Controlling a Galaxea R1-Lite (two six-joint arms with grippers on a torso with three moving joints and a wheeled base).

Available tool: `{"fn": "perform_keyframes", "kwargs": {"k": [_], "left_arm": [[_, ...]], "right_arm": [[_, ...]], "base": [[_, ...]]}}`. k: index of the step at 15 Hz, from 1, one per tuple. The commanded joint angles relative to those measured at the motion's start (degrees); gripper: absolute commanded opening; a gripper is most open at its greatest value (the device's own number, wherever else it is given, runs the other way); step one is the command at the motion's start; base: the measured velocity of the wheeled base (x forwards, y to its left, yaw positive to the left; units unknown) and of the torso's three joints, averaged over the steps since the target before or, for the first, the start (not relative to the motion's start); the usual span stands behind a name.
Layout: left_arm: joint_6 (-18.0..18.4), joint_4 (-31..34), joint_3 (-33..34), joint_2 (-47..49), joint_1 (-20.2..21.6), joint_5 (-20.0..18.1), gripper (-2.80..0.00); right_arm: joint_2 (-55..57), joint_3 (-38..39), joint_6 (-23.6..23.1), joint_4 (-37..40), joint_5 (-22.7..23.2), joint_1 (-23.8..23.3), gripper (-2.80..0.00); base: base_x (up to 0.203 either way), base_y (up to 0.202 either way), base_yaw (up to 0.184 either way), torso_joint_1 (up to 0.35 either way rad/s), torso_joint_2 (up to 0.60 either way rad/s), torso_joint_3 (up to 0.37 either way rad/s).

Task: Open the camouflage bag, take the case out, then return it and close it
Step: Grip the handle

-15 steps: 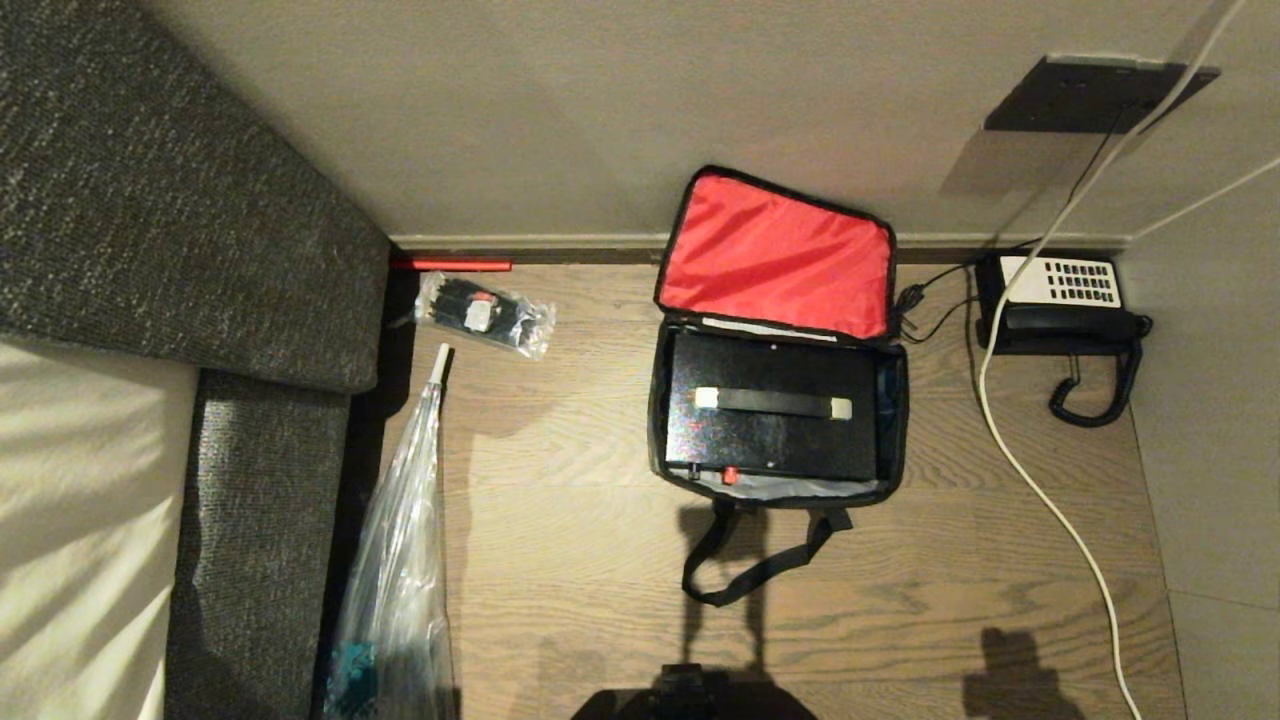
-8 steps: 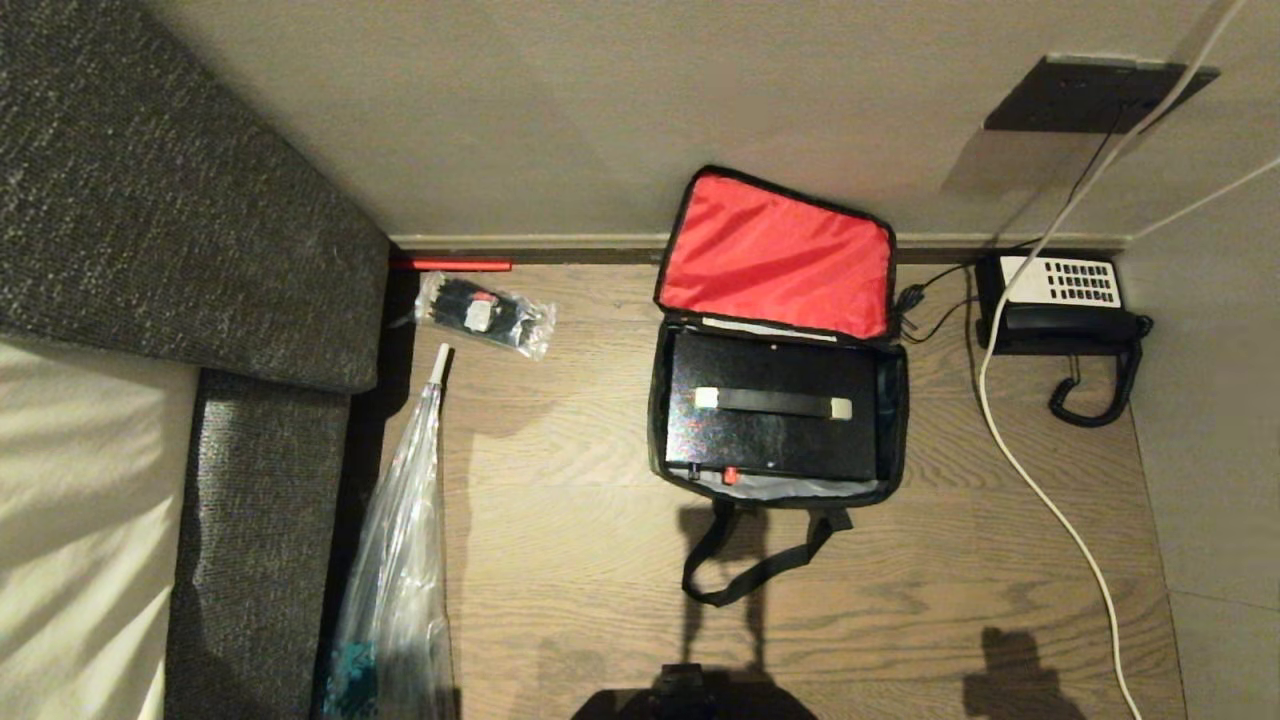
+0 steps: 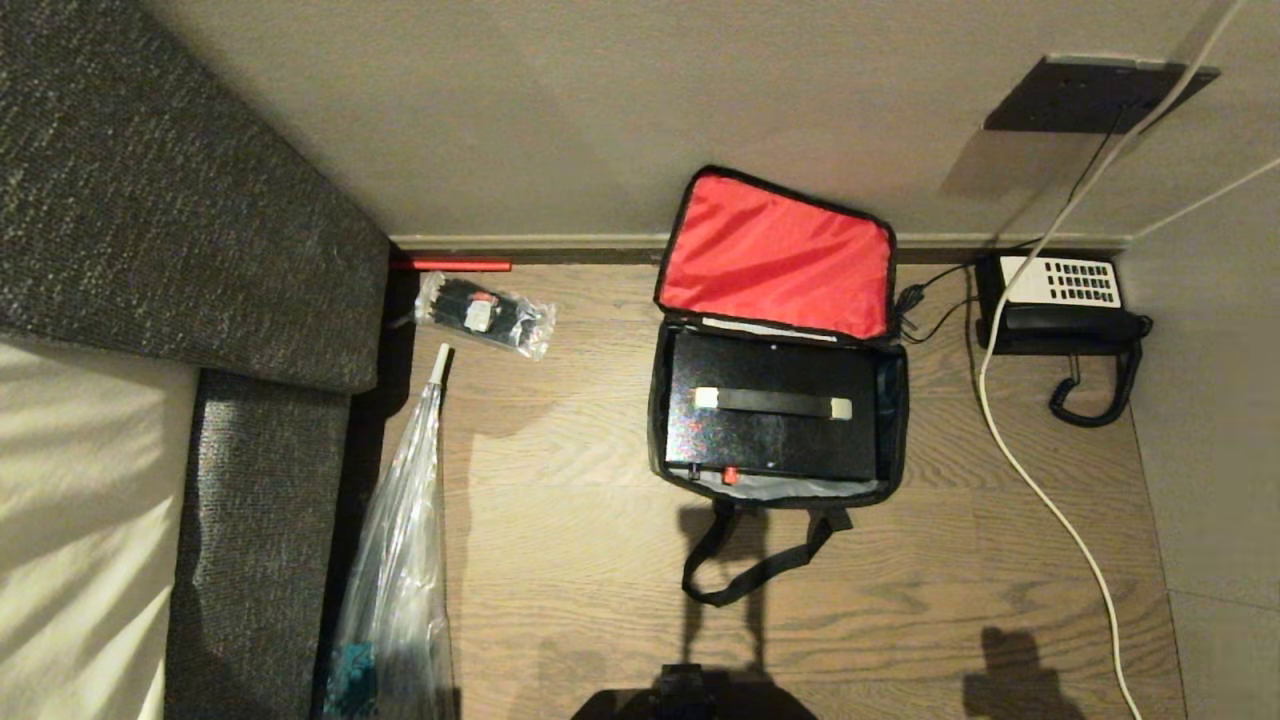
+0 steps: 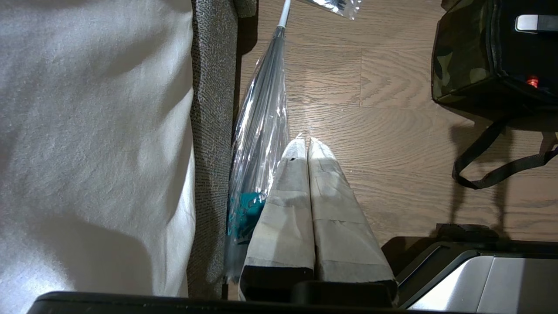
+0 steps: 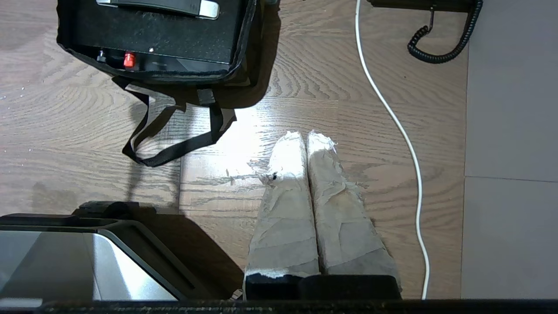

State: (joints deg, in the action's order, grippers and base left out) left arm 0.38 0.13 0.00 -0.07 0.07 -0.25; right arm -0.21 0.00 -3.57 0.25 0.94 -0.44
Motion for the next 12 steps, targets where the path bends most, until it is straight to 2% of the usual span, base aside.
{"fn": "perform_keyframes", "kwargs": {"k": [1,3,6,12], "left_arm": [[-0.09,0.04,0.09,0.07,0.01,-0.02,-2.8],[-0.15,-0.05,0.15,0.07,0.01,0.07,-2.8],[0.15,-0.05,0.09,0.07,0.01,-0.02,-2.8],[0.06,-0.05,0.15,0.07,0.01,-0.02,-2.8]], "right_arm": [[0.21,0.09,-0.03,0.01,0.03,0.0,-2.8],[0.21,0.09,-0.03,0.01,0.03,0.0,-2.8],[0.21,0.09,-0.03,0.01,0.03,0.0,-2.8],[0.21,0.09,-0.03,0.01,0.03,0.0,-2.8]], "base": [[0.0,0.0,0.0,0.0,0.0,0.0],[-0.033,0.0,0.001,0.001,0.0,0.001],[-0.154,0.0,0.001,0.004,0.0,0.003],[0.0,0.0,0.0,0.0,0.0,0.0]]}}
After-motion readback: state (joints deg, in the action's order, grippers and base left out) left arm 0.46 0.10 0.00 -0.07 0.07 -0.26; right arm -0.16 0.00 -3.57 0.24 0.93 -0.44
